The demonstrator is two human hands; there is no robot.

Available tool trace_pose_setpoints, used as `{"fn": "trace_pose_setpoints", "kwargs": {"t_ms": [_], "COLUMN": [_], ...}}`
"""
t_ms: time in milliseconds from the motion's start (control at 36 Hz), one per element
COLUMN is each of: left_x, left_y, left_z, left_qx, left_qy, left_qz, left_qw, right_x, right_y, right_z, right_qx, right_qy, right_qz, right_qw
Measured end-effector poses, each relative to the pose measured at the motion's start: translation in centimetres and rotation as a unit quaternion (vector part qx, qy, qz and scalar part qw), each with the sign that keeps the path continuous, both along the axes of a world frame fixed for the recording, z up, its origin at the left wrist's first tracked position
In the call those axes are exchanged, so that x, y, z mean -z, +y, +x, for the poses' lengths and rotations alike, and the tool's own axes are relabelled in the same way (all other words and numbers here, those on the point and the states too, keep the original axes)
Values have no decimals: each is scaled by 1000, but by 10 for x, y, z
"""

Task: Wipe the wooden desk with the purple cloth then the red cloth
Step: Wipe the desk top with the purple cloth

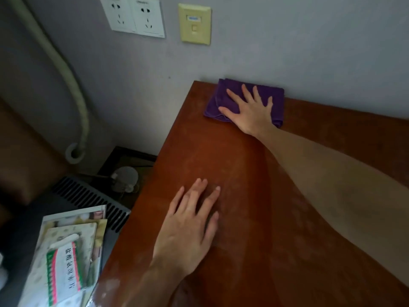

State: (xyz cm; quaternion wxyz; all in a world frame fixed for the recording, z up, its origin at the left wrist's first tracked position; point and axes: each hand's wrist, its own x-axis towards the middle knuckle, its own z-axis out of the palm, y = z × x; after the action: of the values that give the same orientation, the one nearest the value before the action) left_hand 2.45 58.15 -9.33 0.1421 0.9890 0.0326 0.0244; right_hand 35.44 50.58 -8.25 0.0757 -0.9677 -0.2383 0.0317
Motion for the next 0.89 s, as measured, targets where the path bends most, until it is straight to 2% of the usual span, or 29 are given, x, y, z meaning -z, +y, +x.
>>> {"fn": "trace_pose_setpoints", "kwargs": {"t_ms": [111,306,472,556,639,722,889], "left_x": [-4,-10,-12,-10,-13,-18,-24], "left_y": [-1,4,1,-6,-20,-34,-58], "left_z": [-1,-6,-15,-23,-36,-40,-23], "left_qx": [-2,-55,-120,-111,-43,5,1], "left_qy": [-1,-76,-137,-103,-52,-33,-37], "left_qz": [-19,-204,-268,-277,-269,-252,-240], "left_qw": [1000,974,946,949,961,967,970], "right_x": [1,3,6,6,8,8,1], "right_y": [-4,-34,-105,-145,-177,-193,-193], "right_z": [-7,-72,-246,-350,-427,-446,-404], "right_qx": [-19,-43,-94,-86,-80,-78,-71], "right_qy": [-12,-5,-28,-37,-30,-31,-4], "right_qz": [-15,-6,10,14,-24,-70,4], "right_qw": [1000,999,995,996,996,994,997]}}
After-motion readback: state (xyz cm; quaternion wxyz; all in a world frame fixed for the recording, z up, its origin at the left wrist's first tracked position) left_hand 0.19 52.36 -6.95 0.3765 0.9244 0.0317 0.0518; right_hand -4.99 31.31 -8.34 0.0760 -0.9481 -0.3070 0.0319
